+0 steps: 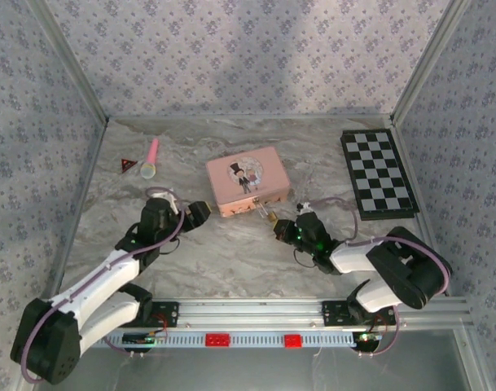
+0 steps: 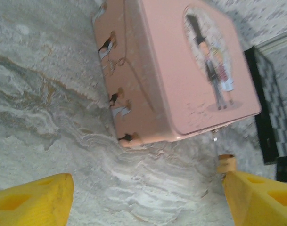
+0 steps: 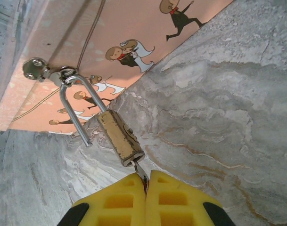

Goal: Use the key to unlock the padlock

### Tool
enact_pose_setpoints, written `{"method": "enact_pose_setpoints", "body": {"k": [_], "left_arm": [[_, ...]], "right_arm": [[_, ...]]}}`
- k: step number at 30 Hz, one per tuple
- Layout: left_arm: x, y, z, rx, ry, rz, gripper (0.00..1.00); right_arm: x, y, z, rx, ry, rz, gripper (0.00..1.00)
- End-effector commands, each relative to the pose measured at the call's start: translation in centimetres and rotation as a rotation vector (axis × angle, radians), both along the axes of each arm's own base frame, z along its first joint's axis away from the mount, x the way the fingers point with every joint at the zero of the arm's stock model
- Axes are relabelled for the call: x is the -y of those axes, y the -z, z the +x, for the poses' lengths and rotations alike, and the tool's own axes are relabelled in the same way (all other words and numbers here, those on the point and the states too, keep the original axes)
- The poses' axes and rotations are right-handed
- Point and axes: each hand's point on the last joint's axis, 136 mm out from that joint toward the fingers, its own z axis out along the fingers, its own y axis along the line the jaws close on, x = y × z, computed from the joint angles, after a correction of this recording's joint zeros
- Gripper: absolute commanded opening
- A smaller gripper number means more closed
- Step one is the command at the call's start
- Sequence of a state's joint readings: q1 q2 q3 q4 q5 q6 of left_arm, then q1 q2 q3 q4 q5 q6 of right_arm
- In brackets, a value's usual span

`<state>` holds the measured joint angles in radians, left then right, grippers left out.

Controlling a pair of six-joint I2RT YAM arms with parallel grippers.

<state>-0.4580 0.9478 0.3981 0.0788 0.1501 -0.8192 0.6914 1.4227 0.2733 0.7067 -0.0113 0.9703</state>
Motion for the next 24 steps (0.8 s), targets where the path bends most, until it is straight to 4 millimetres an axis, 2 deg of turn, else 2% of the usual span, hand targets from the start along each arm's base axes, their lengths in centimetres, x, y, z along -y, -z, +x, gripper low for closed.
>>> {"method": "enact_pose_setpoints", "body": {"k": [1, 6, 10, 14, 18, 24], "left_arm": [[1.6, -1.6, 1.4, 0.038, 0.066, -0.011, 0.83], [3.9, -2.1, 3.1, 0.045, 0.134, -0.040, 0.81], [4.7, -2.1, 4.3, 0.045, 0.145, -0.029, 0.81], [5.0, -0.6, 5.4, -0.012, 0.124, -0.006, 0.73], [5.3, 0.8, 6.0, -0.052, 0.099, -0.009, 0.70], [5.5, 2.2, 6.6, -0.094, 0.081, 0.014, 0.66]], "right_arm": [[0.5, -0.5, 0.6, 0.017, 0.020, -0.041, 0.00], [-0.4, 0.5, 0.0, -0.048, 0.001, -0.041, 0.00], [-1.4, 0.8, -0.4, -0.054, -0.019, -0.055, 0.00], [-2.4, 1.0, -0.5, -0.062, -0.036, -0.057, 0.00], [-4.2, 1.6, -0.7, -0.096, -0.101, -0.041, 0.00], [-3.6, 3.4, -0.7, -0.148, -0.065, -0.017, 0.02]]}}
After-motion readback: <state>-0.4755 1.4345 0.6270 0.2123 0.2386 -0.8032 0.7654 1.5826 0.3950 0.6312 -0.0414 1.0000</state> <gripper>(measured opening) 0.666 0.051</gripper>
